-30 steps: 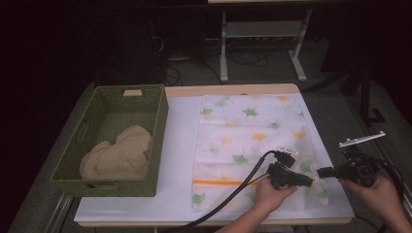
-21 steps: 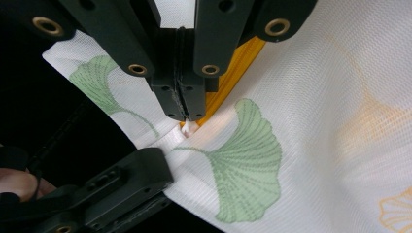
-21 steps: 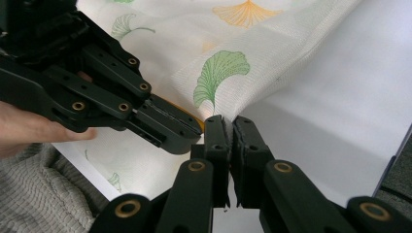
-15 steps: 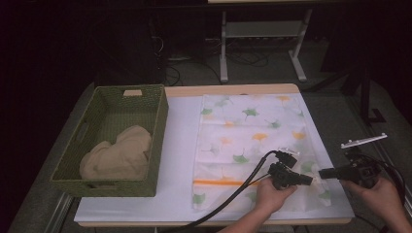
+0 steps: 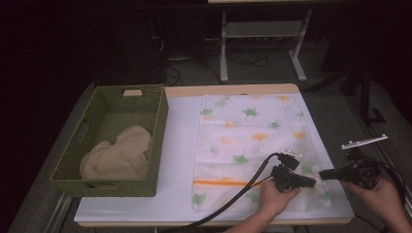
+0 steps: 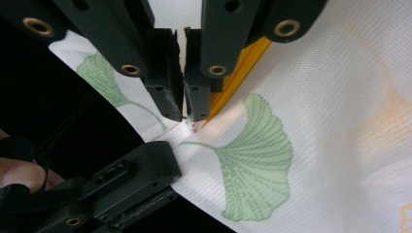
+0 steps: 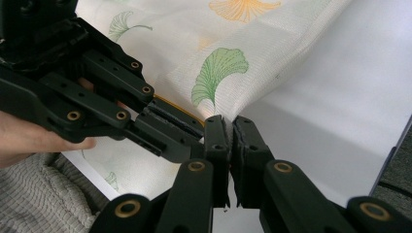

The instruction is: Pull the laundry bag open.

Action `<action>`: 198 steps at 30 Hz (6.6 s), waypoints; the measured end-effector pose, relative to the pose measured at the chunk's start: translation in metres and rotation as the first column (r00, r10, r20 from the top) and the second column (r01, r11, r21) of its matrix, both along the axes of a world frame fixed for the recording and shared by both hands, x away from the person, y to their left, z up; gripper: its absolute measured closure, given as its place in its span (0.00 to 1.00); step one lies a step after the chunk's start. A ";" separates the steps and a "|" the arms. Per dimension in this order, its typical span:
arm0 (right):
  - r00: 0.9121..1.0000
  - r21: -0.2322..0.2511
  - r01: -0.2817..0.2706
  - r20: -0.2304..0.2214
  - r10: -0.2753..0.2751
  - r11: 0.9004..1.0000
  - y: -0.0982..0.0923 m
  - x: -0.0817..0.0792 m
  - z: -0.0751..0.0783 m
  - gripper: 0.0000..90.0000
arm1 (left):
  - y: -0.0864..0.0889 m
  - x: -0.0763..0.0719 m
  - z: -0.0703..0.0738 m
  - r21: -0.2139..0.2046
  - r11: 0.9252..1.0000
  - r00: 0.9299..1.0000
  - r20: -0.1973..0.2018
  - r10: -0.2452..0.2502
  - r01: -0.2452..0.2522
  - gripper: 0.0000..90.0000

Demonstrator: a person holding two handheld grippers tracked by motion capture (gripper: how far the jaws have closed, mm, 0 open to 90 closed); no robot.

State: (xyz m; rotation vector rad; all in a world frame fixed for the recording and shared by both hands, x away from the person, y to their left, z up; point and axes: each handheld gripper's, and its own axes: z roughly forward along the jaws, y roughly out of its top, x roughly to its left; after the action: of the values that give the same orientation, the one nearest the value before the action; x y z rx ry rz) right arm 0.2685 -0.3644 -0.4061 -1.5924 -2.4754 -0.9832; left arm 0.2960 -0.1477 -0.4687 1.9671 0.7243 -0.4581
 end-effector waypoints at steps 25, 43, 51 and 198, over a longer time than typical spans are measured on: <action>0.999 -0.001 0.012 -0.035 -0.012 1.000 -0.003 -0.001 -0.013 0.95 | -0.001 -0.005 0.006 0.067 0.996 0.996 0.073 0.049 -0.054 1.00; 0.999 0.016 0.014 -0.032 -0.014 1.000 -0.005 -0.003 -0.015 0.95 | -0.012 -0.010 -0.004 0.110 0.993 0.998 0.055 0.031 -0.037 0.90; 0.999 0.010 0.022 -0.031 -0.021 1.000 -0.008 -0.004 -0.016 0.95 | -0.014 -0.011 -0.002 0.127 0.991 0.996 0.082 0.023 -0.033 1.00; 0.995 -0.087 0.032 -0.087 -0.040 0.996 0.000 0.012 -0.025 0.95 | 0.153 -0.011 0.024 0.215 0.958 0.980 0.097 0.174 -0.191 1.00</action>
State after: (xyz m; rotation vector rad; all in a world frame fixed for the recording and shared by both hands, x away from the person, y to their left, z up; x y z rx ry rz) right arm 0.2806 -0.3645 -0.4308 -1.6718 -2.4696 -0.8018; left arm 0.2847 0.0054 -0.4446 2.0891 0.9317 -0.1936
